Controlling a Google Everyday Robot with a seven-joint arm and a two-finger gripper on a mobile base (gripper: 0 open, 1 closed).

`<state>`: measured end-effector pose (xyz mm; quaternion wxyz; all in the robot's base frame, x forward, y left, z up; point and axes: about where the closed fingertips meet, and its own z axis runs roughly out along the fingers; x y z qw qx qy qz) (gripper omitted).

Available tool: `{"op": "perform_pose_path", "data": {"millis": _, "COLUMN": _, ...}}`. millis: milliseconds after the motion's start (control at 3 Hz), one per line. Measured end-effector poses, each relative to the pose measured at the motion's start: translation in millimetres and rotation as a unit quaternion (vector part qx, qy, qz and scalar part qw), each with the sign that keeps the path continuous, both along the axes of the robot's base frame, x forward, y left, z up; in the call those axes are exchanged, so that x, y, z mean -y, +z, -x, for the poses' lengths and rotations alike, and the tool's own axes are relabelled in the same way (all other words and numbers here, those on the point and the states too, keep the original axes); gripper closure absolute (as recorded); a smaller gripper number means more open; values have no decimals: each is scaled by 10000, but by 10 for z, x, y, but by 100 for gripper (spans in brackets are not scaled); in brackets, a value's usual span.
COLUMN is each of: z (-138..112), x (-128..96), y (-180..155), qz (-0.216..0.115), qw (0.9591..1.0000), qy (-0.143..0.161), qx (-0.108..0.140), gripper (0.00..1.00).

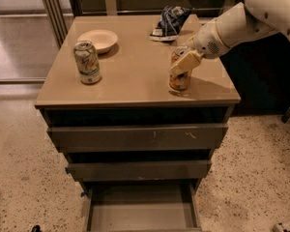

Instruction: Place orange can into bottom drawer

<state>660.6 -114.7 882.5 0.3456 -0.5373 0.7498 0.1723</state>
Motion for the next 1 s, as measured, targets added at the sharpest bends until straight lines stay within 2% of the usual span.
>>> {"op": "perform_pose_path", "data": {"millis": 333, "z": 1, "x": 0, "y": 1, "qz": 0, "qw": 10000, "qy": 1, "qx": 0, "gripper": 79}}
{"op": "perform_pose_path", "data": {"millis": 667, "z": 161, "x": 1, "y": 126, "qz": -67, "qw": 9996, "qy": 257, "qx": 42, "gripper": 99}}
{"op": "perform_pose_path", "data": {"millis": 1000, "z": 558, "x": 24, "y": 356, "qz": -187, "qw": 9974, "qy": 689, "qx": 106, "gripper": 100}}
